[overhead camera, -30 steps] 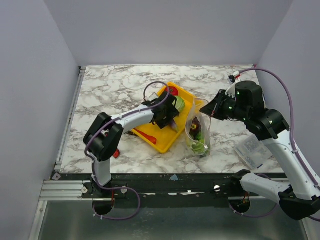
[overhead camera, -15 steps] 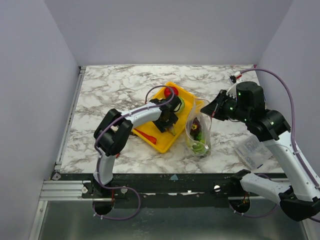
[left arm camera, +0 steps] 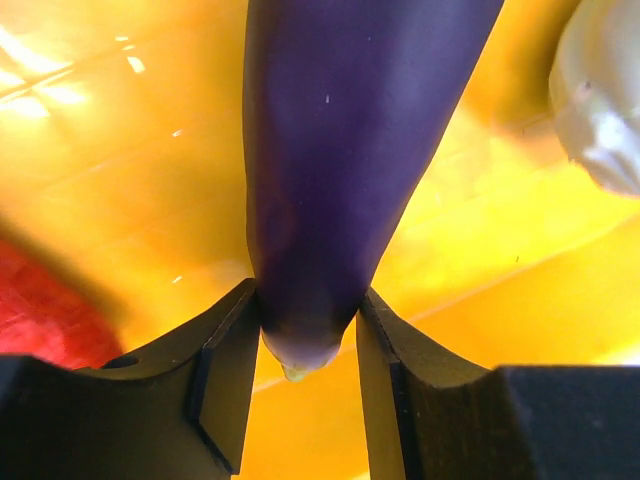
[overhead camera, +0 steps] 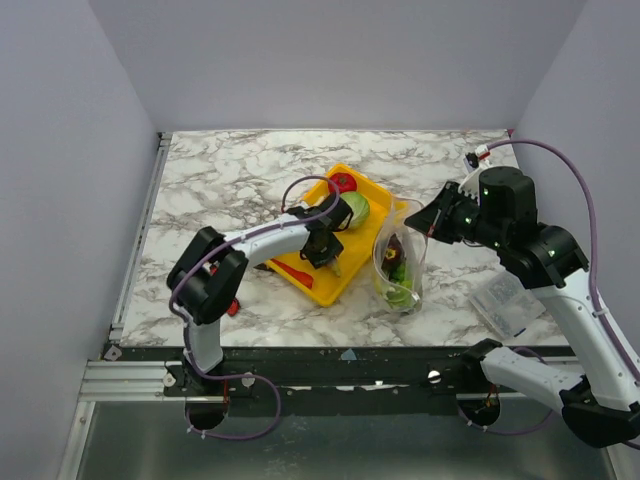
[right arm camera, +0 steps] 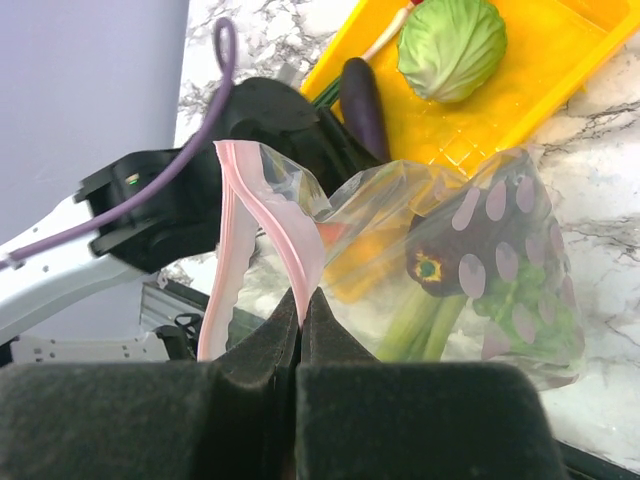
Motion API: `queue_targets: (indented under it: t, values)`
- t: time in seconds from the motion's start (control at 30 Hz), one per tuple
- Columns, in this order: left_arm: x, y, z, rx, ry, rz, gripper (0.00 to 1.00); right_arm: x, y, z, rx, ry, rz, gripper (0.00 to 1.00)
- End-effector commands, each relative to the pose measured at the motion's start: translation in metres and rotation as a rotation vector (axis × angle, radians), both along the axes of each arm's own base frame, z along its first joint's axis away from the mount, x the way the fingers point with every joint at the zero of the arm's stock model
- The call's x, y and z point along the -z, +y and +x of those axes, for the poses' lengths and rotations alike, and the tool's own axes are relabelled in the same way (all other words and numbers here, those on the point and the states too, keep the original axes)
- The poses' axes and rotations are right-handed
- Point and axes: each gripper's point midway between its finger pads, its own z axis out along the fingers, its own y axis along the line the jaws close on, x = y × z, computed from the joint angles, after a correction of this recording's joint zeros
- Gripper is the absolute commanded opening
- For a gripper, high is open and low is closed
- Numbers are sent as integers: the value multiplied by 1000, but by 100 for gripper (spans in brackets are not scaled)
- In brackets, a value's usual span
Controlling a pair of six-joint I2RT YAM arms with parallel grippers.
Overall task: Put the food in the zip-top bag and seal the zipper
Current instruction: Pick up the fake vegetable from the bin, then place the fake vegetable in the zipper food storage bag.
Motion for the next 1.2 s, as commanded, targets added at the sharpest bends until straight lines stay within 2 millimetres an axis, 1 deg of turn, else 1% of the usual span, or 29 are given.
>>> queue_targets:
  t: [0.0,0.07,0.1,0.13,0.23,0.33,0.37,0.4,0.43,0.5,0.67,0.73,0.77,0.8,0.87,0.93,1.03,1.1,1.17]
  values:
    - [-57,18,-3,68,-160,-15,15,-7,-3,3,22,-39,13,1]
    - [-78,23,-7,103,-219,-32,10,-7,-2,4,21,-40,19,1]
    - [-86,27,-10,119,-244,-35,6,-7,-1,5,17,-40,21,1]
    - [-100,29,-12,139,-293,-58,1,-7,-1,5,16,-42,23,1]
    - [-134,38,-19,207,-437,-99,0,-7,-1,6,19,-42,23,1]
    - [-170,38,-26,300,-602,-172,0,-7,0,6,16,-40,24,1]
    - [-189,36,-31,340,-671,-216,0,-7,0,6,18,-40,23,1]
    - [-203,34,-36,383,-724,-243,0,-7,0,6,17,-42,26,1]
    - [-223,34,-43,411,-787,-276,0,-7,0,6,17,-40,26,1]
    - [-257,33,-59,469,-890,-322,0,-8,1,7,18,-42,29,1]
    - [-353,28,-107,603,-1209,-480,0,-10,4,9,14,-44,50,1]
    - [-387,25,-129,643,-1346,-577,0,-10,7,10,10,-46,60,1]
    - [-399,24,-135,656,-1399,-605,0,-10,8,10,7,-44,64,1]
    - [-411,21,-146,693,-1453,-645,0,-10,8,11,7,-44,68,1]
    - [-424,16,-158,741,-1533,-662,0,-11,10,11,4,-42,73,1]
    - [-434,9,-169,793,-1592,-685,0,-12,11,10,-2,-40,77,1]
    - [-445,-4,-185,857,-1668,-729,0,-14,11,11,2,-40,81,1]
    - [-451,-14,-197,920,-1730,-744,0,-15,11,10,4,-42,86,1]
    - [-453,-24,-205,960,-1765,-745,0,-18,11,10,5,-44,94,1]
